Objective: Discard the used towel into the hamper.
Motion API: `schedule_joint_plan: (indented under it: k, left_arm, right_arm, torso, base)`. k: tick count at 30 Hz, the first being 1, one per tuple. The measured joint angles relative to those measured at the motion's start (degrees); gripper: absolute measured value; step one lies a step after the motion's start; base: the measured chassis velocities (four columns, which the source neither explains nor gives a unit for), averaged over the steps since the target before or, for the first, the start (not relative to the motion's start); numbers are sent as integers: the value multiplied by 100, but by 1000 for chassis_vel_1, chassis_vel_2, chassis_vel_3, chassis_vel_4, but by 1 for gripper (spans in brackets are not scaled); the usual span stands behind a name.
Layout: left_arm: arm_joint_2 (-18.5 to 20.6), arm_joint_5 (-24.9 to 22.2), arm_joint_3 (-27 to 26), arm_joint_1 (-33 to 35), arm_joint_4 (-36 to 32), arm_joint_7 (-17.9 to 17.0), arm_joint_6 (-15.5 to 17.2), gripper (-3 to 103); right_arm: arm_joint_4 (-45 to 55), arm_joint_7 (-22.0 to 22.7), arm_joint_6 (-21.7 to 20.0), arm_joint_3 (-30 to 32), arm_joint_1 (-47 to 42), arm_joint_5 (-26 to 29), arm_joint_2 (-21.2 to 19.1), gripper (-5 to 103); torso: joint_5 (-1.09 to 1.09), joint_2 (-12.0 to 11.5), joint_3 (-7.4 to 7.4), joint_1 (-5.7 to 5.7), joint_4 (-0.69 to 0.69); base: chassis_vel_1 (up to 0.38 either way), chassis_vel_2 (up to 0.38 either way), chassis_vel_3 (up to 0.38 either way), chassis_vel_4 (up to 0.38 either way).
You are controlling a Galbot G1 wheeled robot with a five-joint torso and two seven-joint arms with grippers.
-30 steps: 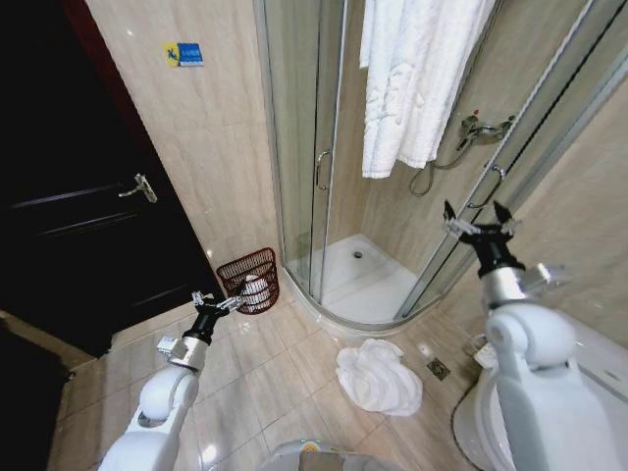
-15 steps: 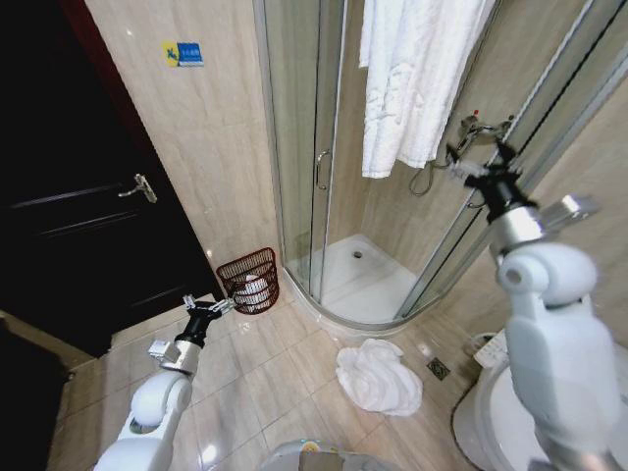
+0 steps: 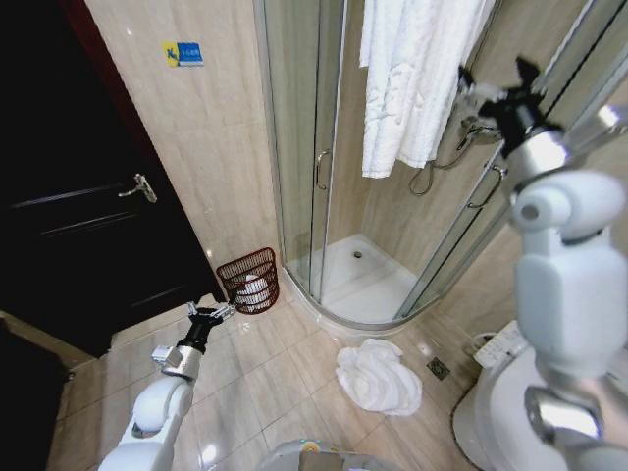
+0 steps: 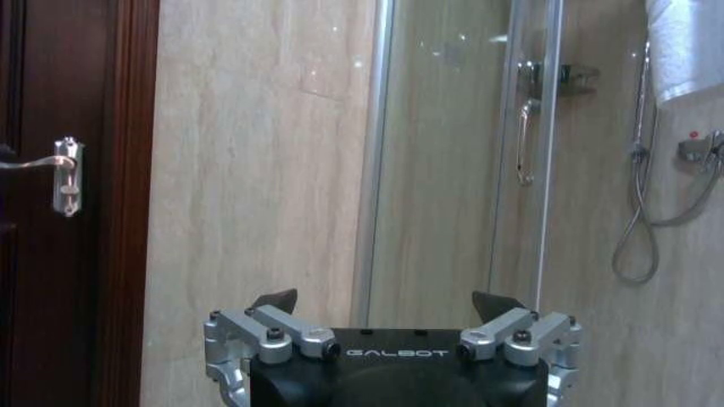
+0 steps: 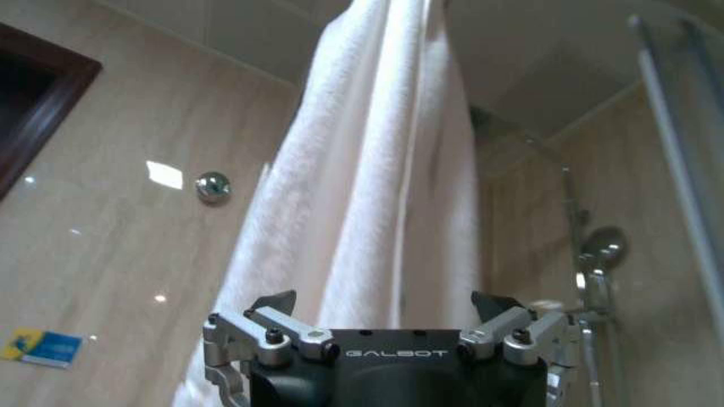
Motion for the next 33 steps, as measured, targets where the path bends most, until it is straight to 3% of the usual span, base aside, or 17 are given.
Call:
schedule_joint_plan:
  k: [10, 21, 29, 33]
  left_arm:
    - [30, -151, -111, 105, -36, 20, -97, 100]
    - [146, -366, -206, 160, 52, 61, -268, 100]
    - [220, -496, -379, 282, 149, 108, -511, 100]
    - [259, -569, -481, 333, 217, 144, -625, 100]
  right_arm:
    - [-1112, 313, 28, -1242, 1738, 215, 367, 100]
    - [-1779, 528, -55, -1947, 2947, 476, 389, 100]
    - [-2628, 689, 2, -2462, 3951, 491, 786, 100]
    - [-2931, 1062, -47, -2658, 4310, 514, 1005, 100]
  torso:
    - [-1, 0, 0, 1, 3]
    - [1, 0, 0, 0, 0]
    - [-2, 0, 0, 0, 1]
    - [0, 0, 0, 0, 2]
  base:
    - [0, 0, 0, 0]
    - [0, 0, 0, 0]
    - [0, 0, 0, 0]
    - [0, 0, 0, 0]
